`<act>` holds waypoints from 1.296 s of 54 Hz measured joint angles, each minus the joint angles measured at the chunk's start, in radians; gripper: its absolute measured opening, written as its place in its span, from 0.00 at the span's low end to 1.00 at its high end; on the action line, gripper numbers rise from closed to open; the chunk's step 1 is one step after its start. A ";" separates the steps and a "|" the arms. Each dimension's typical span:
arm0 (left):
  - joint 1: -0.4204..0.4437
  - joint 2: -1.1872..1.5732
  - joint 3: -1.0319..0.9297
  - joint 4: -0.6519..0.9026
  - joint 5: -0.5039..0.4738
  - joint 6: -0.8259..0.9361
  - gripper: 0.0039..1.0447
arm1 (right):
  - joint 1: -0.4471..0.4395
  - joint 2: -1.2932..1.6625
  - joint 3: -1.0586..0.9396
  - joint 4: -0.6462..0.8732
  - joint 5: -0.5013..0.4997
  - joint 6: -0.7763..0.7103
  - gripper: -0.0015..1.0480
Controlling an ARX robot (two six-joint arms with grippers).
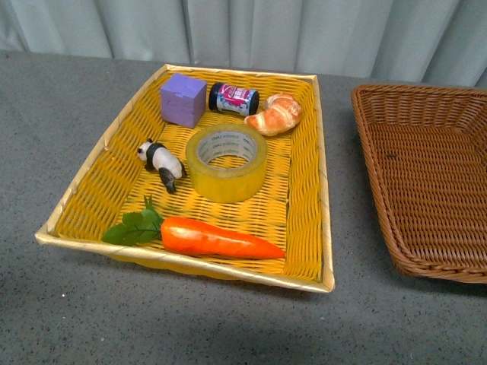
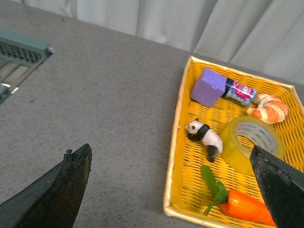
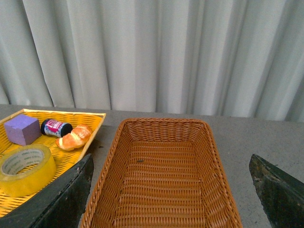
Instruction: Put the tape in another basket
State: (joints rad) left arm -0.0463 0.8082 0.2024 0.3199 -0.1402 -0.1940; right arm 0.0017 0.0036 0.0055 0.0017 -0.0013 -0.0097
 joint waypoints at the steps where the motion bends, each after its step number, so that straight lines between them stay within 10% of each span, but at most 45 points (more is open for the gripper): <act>1: -0.003 0.047 0.016 0.014 0.014 -0.004 0.94 | 0.000 0.000 0.000 0.000 0.000 0.000 0.91; 19: -0.075 0.688 0.403 -0.097 0.155 -0.041 0.94 | 0.000 0.000 0.000 0.000 0.000 0.000 0.91; 70: -0.304 1.326 1.056 -0.320 0.042 -0.005 0.94 | 0.000 0.000 0.000 0.000 0.000 0.000 0.91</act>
State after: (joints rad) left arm -0.3504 2.1345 1.2583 -0.0006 -0.0982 -0.1989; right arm 0.0017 0.0036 0.0055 0.0017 -0.0013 -0.0097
